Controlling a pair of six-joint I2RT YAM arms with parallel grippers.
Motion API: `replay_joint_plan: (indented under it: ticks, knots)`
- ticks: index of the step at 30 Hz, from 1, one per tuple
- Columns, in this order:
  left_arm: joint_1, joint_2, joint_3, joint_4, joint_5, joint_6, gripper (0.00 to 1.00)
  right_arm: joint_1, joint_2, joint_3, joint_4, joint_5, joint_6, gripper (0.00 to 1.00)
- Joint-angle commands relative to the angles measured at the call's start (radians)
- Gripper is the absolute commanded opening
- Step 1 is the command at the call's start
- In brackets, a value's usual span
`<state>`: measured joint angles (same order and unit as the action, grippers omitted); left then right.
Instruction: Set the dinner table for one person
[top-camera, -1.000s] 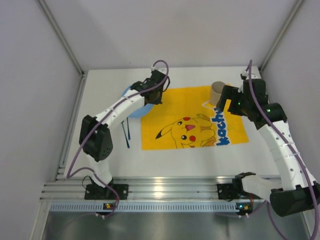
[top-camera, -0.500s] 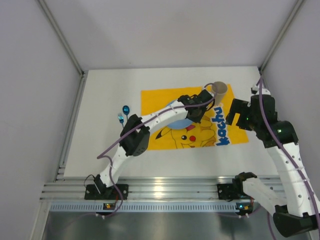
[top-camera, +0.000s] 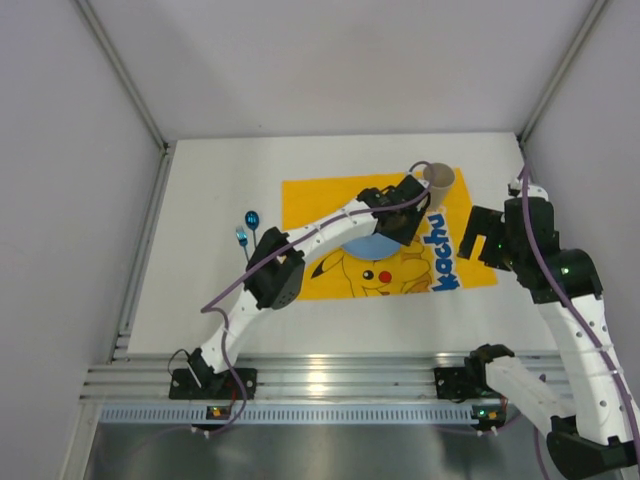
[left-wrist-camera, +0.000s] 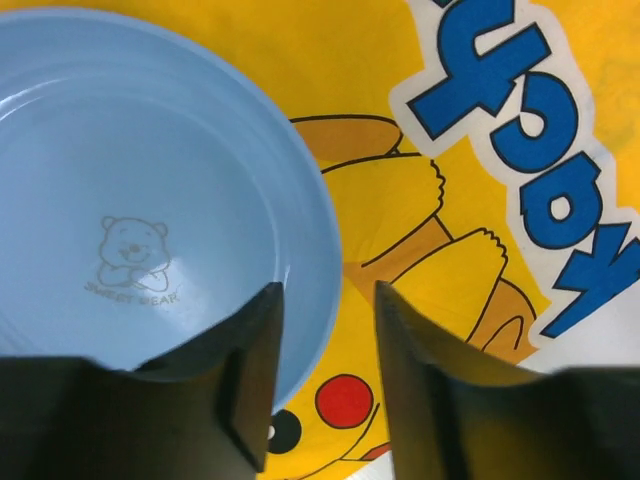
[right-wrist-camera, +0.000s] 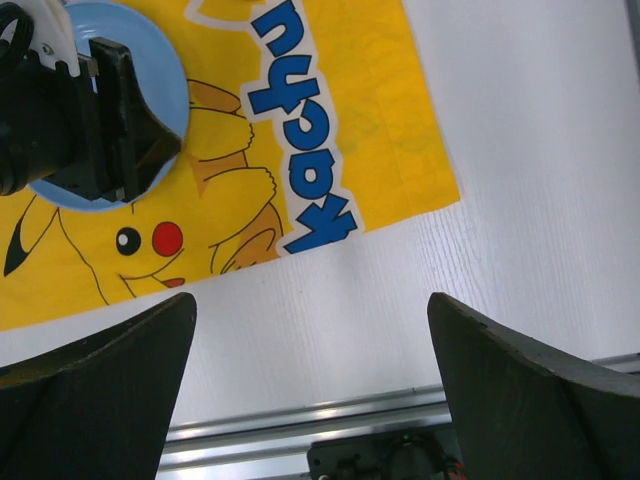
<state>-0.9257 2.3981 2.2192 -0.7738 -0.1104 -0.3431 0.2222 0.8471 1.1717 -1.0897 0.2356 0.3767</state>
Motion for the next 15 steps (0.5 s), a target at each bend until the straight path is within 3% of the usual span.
replay_joint_plan:
  ticks: [1, 2, 3, 5, 8, 9, 15]
  knots:
    - [-0.007, -0.059, -0.044, 0.077, 0.040, -0.036, 0.52, 0.005, 0.003, 0.000, 0.007, 0.022, -0.010, 1.00]
    - [-0.007, -0.077, -0.061, 0.087, 0.041, -0.036, 0.55, 0.003, 0.009, -0.004, 0.013, 0.016, -0.010, 1.00]
    - [-0.005, -0.098, -0.076, 0.091, 0.041, -0.037, 0.69, 0.005, 0.010, -0.006, 0.028, 0.013, -0.009, 1.00]
    - [0.001, -0.172, -0.111, 0.088, 0.008, -0.036, 0.79, 0.005, 0.023, -0.009, 0.042, -0.002, -0.007, 1.00]
    - [0.048, -0.319, -0.232, 0.088, -0.053, -0.037, 0.81, 0.003, 0.035, -0.007, 0.068, -0.024, -0.004, 1.00]
    - [0.073, -0.411, -0.339, 0.103, -0.055, -0.046, 0.82, 0.003, 0.035, -0.009, 0.083, -0.031, -0.002, 1.00]
    - [0.362, -0.716, -0.784, 0.171, -0.008, -0.040, 0.79, 0.006, 0.044, -0.052, 0.143, -0.088, 0.001, 1.00]
